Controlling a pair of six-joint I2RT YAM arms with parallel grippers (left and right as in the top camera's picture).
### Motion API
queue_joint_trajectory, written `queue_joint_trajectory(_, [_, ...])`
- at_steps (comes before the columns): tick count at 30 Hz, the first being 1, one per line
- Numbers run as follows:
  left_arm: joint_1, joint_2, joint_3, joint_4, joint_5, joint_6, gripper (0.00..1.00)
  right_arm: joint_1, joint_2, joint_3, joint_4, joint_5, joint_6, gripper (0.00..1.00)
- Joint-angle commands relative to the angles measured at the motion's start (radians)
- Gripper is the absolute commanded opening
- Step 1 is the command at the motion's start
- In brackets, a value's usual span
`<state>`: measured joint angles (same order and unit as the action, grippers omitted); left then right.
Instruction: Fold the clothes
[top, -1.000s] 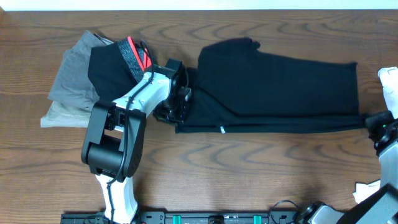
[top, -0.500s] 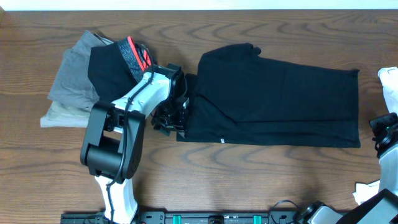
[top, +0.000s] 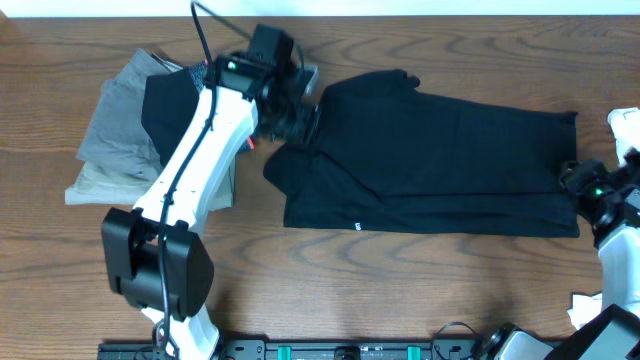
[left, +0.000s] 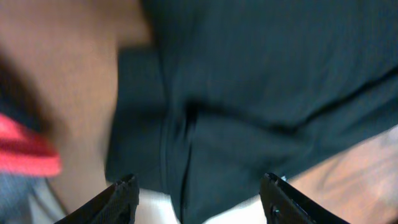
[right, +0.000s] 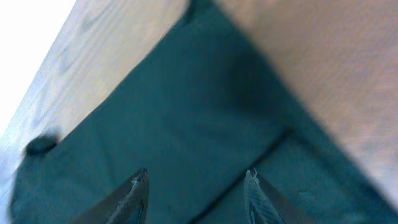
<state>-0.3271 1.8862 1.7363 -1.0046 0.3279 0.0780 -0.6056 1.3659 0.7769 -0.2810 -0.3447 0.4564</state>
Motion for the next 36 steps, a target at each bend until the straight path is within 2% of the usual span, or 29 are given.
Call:
queue_joint_trajectory(1, [0.006,0.12,0.13,0.024,0.061,0.066,0.64,0.044,-0.006,0.026,-0.003,-0.122,-0.028,0.47])
queue_joint_trajectory(6, [0.006,0.35,0.391,0.067,0.077,0.072,0.64,0.117,-0.006,0.084,-0.034,-0.187,-0.057,0.46])
queue_joint_trajectory(12, [0.006,0.574,0.64,0.132,0.082,0.071,0.64,0.196,0.028,0.269,-0.229,-0.174,-0.177,0.48])
queue_joint_trajectory(19, [0.009,0.677,0.653,0.344,0.08,0.088,0.64,0.229,0.149,0.499,-0.478,-0.161,-0.245,0.51])
queue_joint_trajectory(24, [0.0,0.72,0.653,0.423,0.08,0.091,0.64,0.234,0.167,0.512,-0.492,-0.156,-0.25,0.52])
queue_joint_trajectory(30, [-0.004,0.764,0.653,0.447,0.08,0.09,0.63,0.239,0.167,0.512,-0.51,-0.155,-0.253,0.52])
queue_joint_trajectory(36, [-0.026,0.791,0.652,0.449,0.084,0.09,0.58,0.241,0.167,0.511,-0.524,-0.152,-0.253,0.51])
